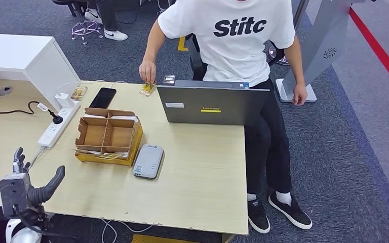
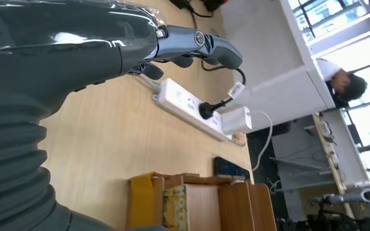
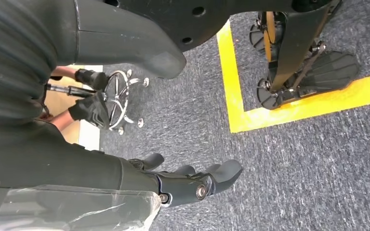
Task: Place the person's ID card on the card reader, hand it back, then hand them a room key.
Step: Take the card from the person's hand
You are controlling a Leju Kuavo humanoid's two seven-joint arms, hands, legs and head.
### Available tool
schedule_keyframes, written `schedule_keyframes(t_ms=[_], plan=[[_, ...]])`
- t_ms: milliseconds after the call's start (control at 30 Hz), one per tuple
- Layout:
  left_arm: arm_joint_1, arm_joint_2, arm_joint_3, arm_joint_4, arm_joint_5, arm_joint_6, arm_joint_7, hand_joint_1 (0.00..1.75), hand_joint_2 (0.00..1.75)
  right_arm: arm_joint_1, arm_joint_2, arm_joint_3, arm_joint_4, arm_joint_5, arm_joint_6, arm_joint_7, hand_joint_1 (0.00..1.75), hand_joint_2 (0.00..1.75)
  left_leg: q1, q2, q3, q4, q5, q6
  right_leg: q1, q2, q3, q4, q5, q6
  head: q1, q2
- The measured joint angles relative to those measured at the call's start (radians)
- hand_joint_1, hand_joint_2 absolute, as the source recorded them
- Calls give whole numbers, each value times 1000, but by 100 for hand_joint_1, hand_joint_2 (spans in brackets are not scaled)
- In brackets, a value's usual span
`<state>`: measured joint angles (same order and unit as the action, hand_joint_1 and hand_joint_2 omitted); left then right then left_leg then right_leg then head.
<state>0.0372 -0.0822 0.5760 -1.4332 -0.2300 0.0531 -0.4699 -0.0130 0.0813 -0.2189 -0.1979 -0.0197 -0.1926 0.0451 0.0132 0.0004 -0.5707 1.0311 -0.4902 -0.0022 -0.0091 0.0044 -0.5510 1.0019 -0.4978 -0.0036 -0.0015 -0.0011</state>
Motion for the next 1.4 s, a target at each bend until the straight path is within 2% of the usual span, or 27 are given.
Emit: schedule_keyframes(t_ms=[900,933,1033,1067,1267,1400], plan=[[-313,338,-492,27,-766,65,247,0,175,-13,0,46,7,94,46,80,0,175,0,0,0,0,1,0,0,1,0,1,0,0,0,0],[-323,350,-510,30,-794,66,258,36,175,-14,0,47,8,98,49,81,0,175,0,0,0,0,1,0,0,1,0,1,0,0,0,0],[-350,385,-563,40,-874,72,289,167,175,-16,0,56,10,113,56,87,0,175,0,0,0,0,1,0,0,1,-1,1,0,0,0,0],[-359,398,-580,43,-899,73,299,175,175,-16,0,59,10,119,57,91,0,175,0,0,0,0,1,0,0,1,-1,1,0,0,0,0],[-401,458,-665,66,-1049,73,362,175,175,-18,0,75,13,160,66,127,0,175,0,0,0,0,1,0,0,1,-1,1,0,0,0,0],[-417,478,-696,80,-1086,72,380,175,175,-18,0,78,14,169,73,139,0,175,0,0,0,0,1,0,0,1,-1,1,1,0,0,0]])
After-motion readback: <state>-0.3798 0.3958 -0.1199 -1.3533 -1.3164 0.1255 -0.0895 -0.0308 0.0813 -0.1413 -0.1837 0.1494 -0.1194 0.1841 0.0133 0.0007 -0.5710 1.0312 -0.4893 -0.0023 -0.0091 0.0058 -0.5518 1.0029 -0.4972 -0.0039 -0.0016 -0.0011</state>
